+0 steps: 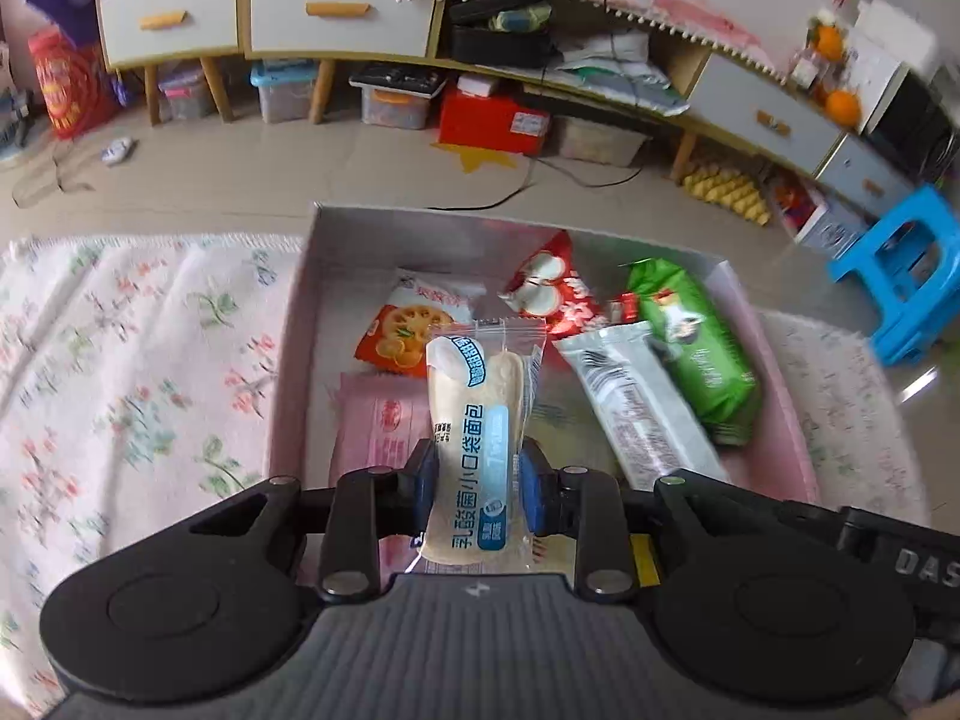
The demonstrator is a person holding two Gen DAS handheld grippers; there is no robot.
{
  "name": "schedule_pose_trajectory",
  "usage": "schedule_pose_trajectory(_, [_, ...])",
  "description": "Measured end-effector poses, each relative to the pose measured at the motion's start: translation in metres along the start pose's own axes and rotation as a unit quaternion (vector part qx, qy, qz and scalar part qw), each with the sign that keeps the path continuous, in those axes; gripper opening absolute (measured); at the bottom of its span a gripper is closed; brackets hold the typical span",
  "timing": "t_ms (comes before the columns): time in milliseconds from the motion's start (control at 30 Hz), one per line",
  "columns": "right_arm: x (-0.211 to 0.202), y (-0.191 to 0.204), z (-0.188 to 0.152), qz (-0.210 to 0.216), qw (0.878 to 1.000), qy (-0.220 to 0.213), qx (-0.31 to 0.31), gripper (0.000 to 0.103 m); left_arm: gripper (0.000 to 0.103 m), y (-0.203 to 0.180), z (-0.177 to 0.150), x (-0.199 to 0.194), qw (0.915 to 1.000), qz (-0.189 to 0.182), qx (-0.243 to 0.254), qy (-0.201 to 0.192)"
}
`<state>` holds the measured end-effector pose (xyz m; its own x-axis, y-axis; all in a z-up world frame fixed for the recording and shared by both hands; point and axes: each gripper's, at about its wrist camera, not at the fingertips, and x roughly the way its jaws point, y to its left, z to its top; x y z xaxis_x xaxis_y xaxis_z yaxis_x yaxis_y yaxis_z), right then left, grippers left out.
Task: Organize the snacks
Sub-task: 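Open both tools to release the packets inside the pink box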
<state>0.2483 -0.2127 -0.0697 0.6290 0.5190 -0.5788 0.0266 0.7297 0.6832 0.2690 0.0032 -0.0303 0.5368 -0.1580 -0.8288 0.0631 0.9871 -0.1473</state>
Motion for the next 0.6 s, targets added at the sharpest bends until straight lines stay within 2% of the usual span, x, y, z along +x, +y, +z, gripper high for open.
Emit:
schedule_pose_trajectory(133, [0.005, 0.012, -0.007, -0.042, 0.998, -0.003, -0.052, 0.030, 0.026, 0.000, -0.005, 0.001, 0.9999, 0.006, 0.001, -0.009])
schedule_pose_trajectory(233, [0.003, 0.016, -0.007, -0.043, 0.997, -0.002, -0.057, 0.031, 0.028, -0.006, -0.012, -0.001, 0.9994, 0.013, 0.026, -0.020])
schedule_pose_trajectory(300, [0.001, 0.017, -0.007, -0.046, 0.997, -0.006, -0.059, 0.033, 0.031, -0.006, -0.011, -0.003, 0.9994, 0.009, 0.021, -0.027])
schedule_pose_trajectory(333, [-0.001, 0.017, -0.007, -0.047, 0.997, -0.008, -0.061, 0.034, 0.033, -0.005, -0.012, -0.006, 0.9993, 0.004, 0.018, -0.034])
schedule_pose_trajectory(400, [-0.004, 0.017, -0.004, -0.043, 0.998, -0.007, -0.055, 0.040, 0.045, -0.004, -0.013, -0.013, 0.9987, -0.009, 0.017, -0.048])
schedule_pose_trajectory(467, [-0.010, 0.019, -0.002, -0.035, 0.998, -0.013, -0.053, 0.055, 0.054, -0.004, -0.012, -0.019, 0.9980, -0.016, 0.014, -0.059])
schedule_pose_trajectory(500, [-0.014, 0.020, -0.001, -0.033, 0.998, -0.017, -0.056, 0.058, 0.059, -0.005, -0.012, -0.023, 0.9978, -0.018, 0.010, -0.063])
schedule_pose_trajectory(600, [-0.028, 0.024, 0.002, -0.043, 0.997, -0.028, -0.060, 0.061, 0.064, -0.005, -0.016, -0.036, 0.9972, -0.027, 0.004, -0.069])
